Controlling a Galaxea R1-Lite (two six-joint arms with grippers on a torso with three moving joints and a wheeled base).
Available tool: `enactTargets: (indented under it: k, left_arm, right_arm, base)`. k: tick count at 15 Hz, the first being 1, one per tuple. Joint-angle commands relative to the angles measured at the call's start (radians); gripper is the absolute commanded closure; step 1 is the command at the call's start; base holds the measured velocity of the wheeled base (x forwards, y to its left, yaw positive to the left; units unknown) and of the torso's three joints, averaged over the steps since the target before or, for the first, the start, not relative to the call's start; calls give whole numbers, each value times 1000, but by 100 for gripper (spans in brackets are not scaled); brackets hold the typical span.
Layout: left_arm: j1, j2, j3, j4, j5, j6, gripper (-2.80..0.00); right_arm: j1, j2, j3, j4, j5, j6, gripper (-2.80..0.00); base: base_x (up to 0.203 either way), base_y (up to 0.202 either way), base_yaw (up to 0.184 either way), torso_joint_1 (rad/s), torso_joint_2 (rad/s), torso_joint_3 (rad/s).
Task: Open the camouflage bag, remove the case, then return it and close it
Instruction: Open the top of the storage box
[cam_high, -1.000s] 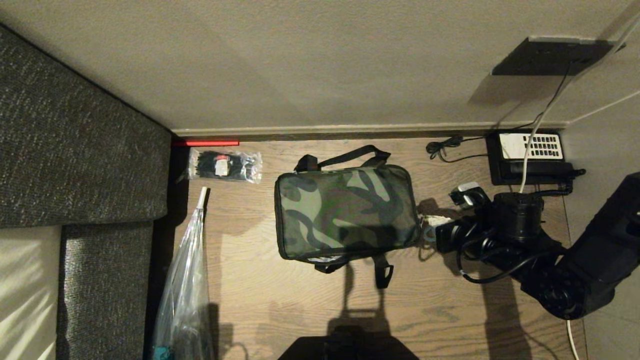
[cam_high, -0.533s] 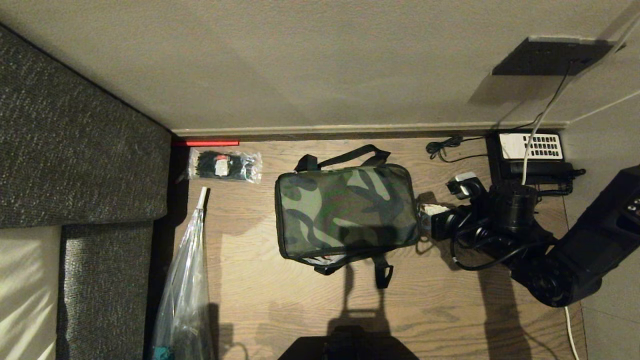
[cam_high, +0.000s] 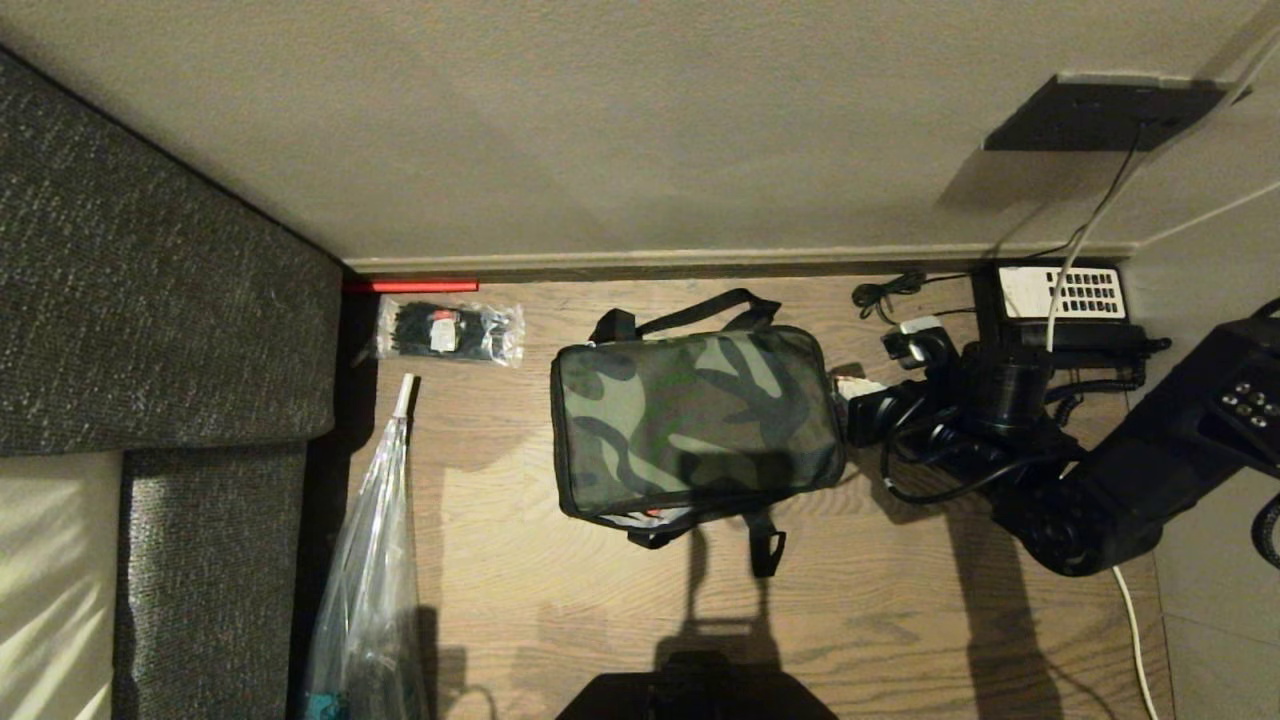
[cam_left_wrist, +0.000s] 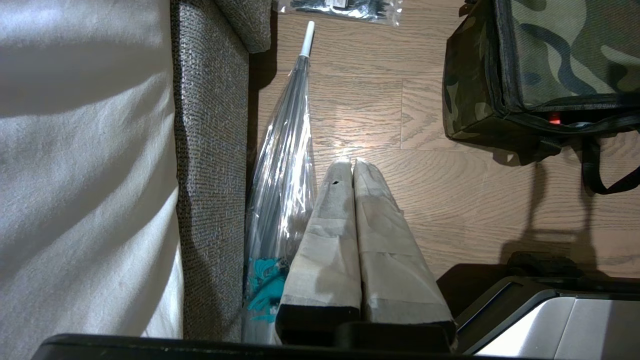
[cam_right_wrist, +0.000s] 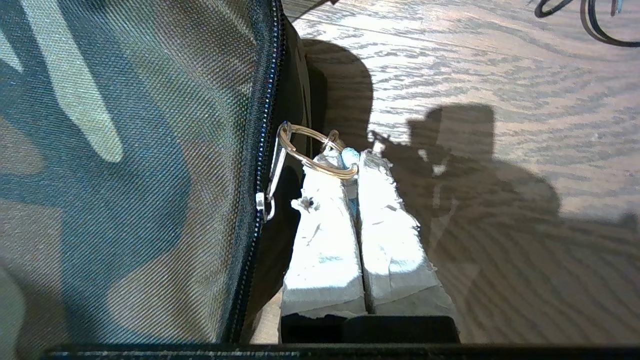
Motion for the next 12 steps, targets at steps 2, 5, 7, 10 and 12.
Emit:
enactTargets:
  k: [2,5,7,10,12]
  left_arm:
    - [0,-2,2,0,0,0,0]
    - [0,-1,2,0,0,0,0]
    - [0,-1,3,0,0,0,0]
    - [0,-2,2,0,0,1,0]
    - [0,-2,3,0,0,0,0]
  right_arm:
    - [1,57,-56,-20,-3,-1,0]
    - [1,73,-116,-22,-2,2,0]
    - [1,77,-141,-15,0,6,0]
    - [1,61,-125,-10,2,6,0]
    - [1,62,-124,-3,3,13,0]
  base:
    - [0,0,0,0,0,0]
    - [0,0,0,0,0,0]
    - [0,0,0,0,0,0]
    - [0,0,0,0,0,0]
    - [0,0,0,0,0,0]
